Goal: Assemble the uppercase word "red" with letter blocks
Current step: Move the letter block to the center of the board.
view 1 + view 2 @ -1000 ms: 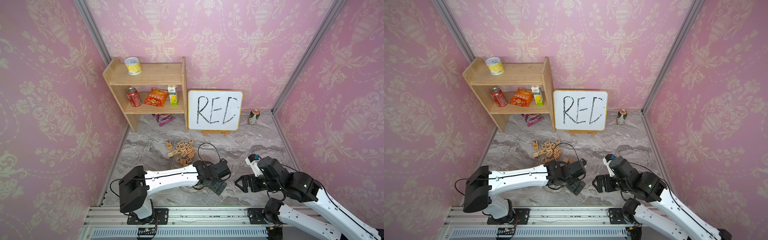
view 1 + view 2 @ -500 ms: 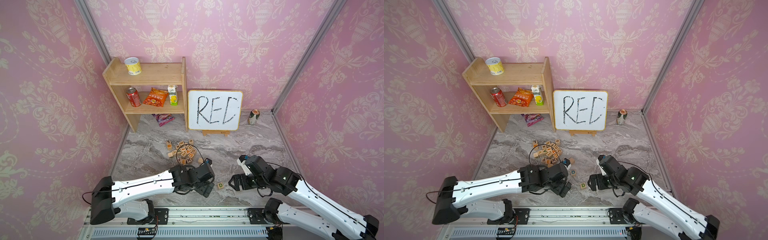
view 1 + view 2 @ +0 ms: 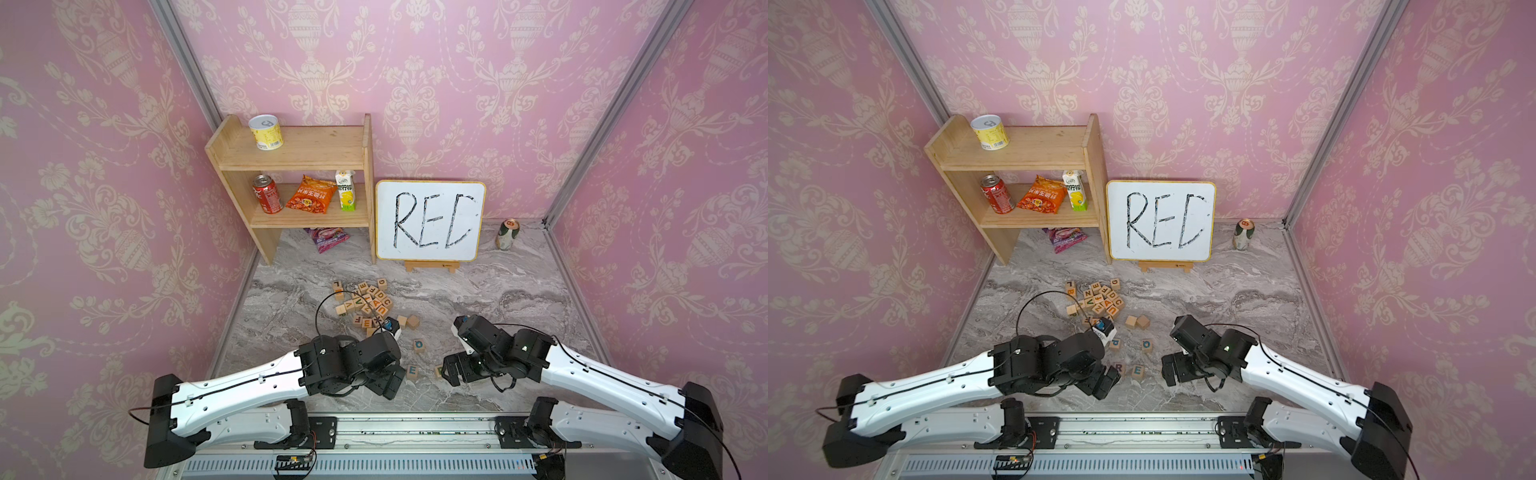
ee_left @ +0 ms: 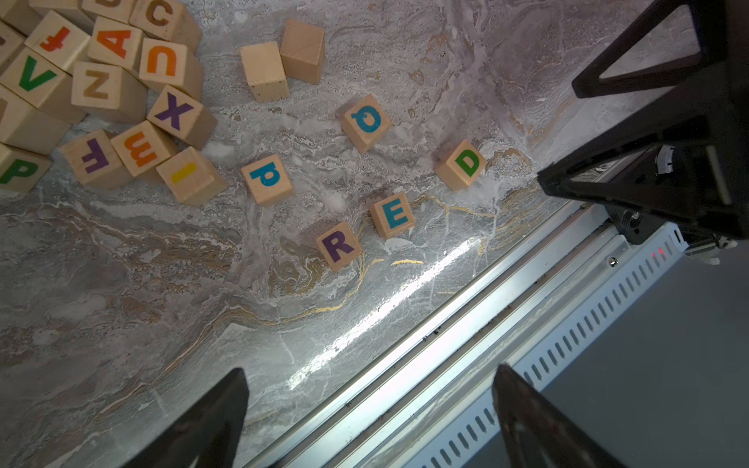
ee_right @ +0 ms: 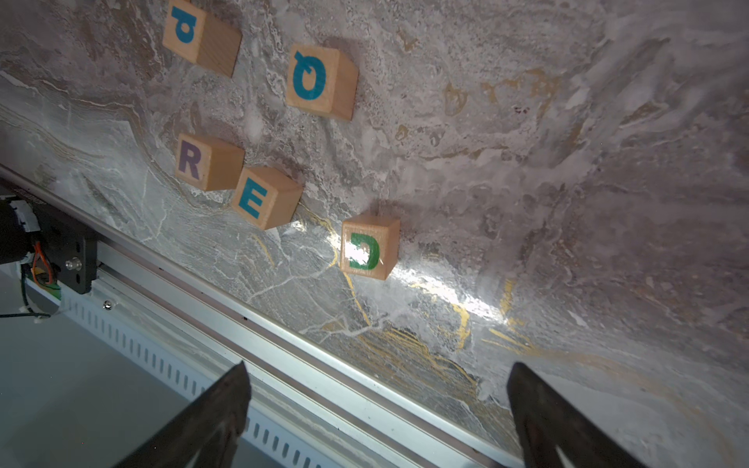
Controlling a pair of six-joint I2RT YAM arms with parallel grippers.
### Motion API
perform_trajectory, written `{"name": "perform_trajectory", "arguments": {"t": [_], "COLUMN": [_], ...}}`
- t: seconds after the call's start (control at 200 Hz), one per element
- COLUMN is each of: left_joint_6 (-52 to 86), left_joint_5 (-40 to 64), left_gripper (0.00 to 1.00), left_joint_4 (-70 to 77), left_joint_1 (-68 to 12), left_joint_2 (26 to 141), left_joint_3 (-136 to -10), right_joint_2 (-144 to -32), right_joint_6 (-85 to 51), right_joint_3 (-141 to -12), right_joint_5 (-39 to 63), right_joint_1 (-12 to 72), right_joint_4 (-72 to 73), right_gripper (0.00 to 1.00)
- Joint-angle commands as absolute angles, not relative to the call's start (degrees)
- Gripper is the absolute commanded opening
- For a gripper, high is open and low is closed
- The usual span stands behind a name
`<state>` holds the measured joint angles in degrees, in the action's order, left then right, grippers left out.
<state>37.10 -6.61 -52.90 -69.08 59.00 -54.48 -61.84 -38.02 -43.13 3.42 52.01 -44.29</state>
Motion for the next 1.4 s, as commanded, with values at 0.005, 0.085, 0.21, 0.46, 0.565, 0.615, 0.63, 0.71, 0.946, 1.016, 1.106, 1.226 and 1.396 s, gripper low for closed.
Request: {"name": "perform_trajectory", "arguments": {"t": [0.005, 0.085, 0.21, 0.46, 0.565, 0.615, 0.63, 0.71, 0.946, 1.016, 1.106, 1.226, 1.396], "left_joint_6": [38.3, 38.4, 38.2, 37.8, 37.8, 37.8, 37.7, 37.5, 37.0, 36.8, 36.7, 36.3, 35.9], "left_joint_5": [-8.4, -8.7, -8.8, -9.3, -9.5, -9.4, -9.4, -9.2, -9.5, -9.5, -9.6, -9.5, -9.2], "left_gripper": [0.95, 0.95, 0.95, 0.95, 0.95, 0.95, 0.95, 0.95, 0.95, 0.95, 0.95, 0.95, 0.95], "left_joint_4": [-57.5, -58.7, -60.4, -62.7, -62.6, -62.7, -62.7, -62.8, -62.9, -63.0, -63.0, -62.9, -62.8], "left_joint_1": [-68.7, -68.6, -68.7, -68.7, -68.6, -68.6, -68.7, -68.7, -68.6, -68.7, -68.6, -68.6, -68.6], "left_joint_2": [56.5, 55.3, 54.0, 51.9, 51.0, 50.9, 50.9, 50.9, 50.9, 50.8, 50.7, 50.7, 50.8], "left_joint_3": [-54.1, -54.1, -54.6, -54.9, -54.6, -54.6, -54.6, -54.6, -55.0, -55.2, -55.3, -55.4, -55.4], "right_joint_2": [-65.6, -67.6, -70.8, -76.9, -79.1, -80.0, -80.3, -81.7, -84.4, -84.7, -85.0, -85.6, -86.7], "right_joint_6": [-39.6, -40.0, -40.6, -40.7, -40.9, -40.8, -40.8, -40.9, -41.6, -42.0, -42.3, -42.9, -44.2], "right_joint_3": [-43.2, -43.6, -44.2, -46.3, -47.2, -47.6, -47.6, -48.1, -47.7, -47.3, -46.9, -47.0, -48.0], "right_joint_5": [0.2, -0.8, -2.0, -2.2, -2.4, -2.3, -2.3, -2.4, -1.9, -1.7, -1.3, -0.8, -0.4], "right_joint_1": [53.0, 53.3, 53.6, 54.8, 55.1, 55.1, 55.2, 55.2, 55.3, 55.3, 55.3, 55.3, 55.5], "right_joint_4": [-42.7, -41.9, -40.5, -37.7, -36.8, -36.5, -36.4, -36.0, -34.8, -34.6, -34.3, -34.1, -34.4], "right_gripper": [0.98, 0.94, 0.85, 0.77, 0.73, 0.7, 0.7, 0.65, 0.45, 0.43, 0.41, 0.32, 0.23]}}
